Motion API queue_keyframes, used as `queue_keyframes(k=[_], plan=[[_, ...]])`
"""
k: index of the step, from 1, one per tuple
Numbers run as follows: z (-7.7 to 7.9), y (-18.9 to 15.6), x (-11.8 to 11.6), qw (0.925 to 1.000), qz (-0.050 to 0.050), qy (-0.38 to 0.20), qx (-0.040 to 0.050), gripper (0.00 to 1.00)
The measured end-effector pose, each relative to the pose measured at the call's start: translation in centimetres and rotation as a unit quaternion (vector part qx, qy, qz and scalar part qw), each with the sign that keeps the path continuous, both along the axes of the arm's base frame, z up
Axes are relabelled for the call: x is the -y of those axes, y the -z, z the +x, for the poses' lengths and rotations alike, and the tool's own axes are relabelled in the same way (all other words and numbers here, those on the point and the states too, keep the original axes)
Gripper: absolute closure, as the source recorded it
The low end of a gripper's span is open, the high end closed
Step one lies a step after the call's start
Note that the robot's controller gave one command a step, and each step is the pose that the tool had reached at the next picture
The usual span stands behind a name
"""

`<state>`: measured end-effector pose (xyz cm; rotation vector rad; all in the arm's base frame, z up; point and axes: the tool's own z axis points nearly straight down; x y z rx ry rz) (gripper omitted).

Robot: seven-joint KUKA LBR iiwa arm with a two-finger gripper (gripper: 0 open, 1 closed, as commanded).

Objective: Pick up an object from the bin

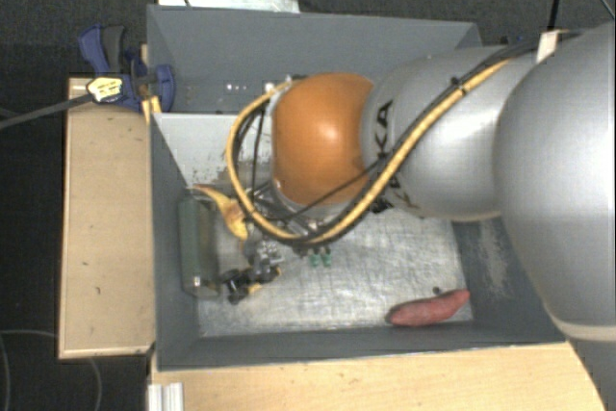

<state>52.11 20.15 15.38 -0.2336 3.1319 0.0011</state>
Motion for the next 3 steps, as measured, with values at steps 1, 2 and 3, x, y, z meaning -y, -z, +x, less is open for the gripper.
queue_keyframes(k=[1, 2, 3], plan=[[-3.7, 3.4, 0.6, 0.9998, 0.0, 0.02, -0.001, 0.0], [-3.6, 3.3, 0.6, 0.9998, 0.0, 0.021, 0.0003, 0.0], [-2.5, 8.1, 0.7, 0.9811, 0.0, -0.193, 0.0033, 1.0]])
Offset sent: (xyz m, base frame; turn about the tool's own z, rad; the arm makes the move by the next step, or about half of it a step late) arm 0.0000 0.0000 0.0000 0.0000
